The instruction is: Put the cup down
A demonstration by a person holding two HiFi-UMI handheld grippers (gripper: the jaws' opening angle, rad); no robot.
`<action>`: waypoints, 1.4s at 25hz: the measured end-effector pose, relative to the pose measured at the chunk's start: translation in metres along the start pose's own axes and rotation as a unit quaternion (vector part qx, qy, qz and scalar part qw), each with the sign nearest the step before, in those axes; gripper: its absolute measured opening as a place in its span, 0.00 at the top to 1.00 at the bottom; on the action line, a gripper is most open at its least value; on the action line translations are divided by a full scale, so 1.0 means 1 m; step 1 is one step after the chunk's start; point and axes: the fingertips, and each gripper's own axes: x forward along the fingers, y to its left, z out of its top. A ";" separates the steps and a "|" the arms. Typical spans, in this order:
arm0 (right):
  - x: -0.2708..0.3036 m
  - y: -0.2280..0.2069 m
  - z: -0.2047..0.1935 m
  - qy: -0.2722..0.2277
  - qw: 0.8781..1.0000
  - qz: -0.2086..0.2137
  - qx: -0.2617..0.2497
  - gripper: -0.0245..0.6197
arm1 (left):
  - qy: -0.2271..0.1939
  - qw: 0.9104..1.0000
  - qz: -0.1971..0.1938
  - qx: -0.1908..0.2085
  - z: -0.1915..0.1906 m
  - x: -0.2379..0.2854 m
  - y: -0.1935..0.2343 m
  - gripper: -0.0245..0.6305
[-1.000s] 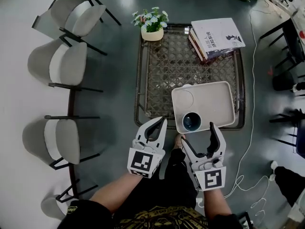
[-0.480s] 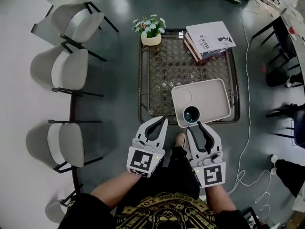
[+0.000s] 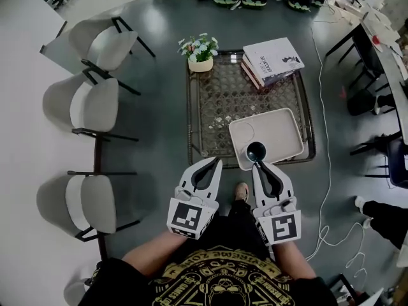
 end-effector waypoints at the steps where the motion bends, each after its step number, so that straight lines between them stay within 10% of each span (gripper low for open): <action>1: -0.001 0.002 0.003 0.001 1.000 -0.002 0.003 0.91 | -0.003 1.000 -0.002 0.001 0.004 -0.002 0.000 0.98; 22: -0.015 0.081 0.004 0.041 0.998 -0.043 0.008 0.95 | -0.020 0.996 -0.085 0.009 0.003 -0.068 -0.008 0.98; 35: -0.042 0.083 0.007 0.047 0.999 0.003 -0.024 0.95 | -0.035 0.999 -0.040 0.004 0.006 -0.088 -0.027 0.98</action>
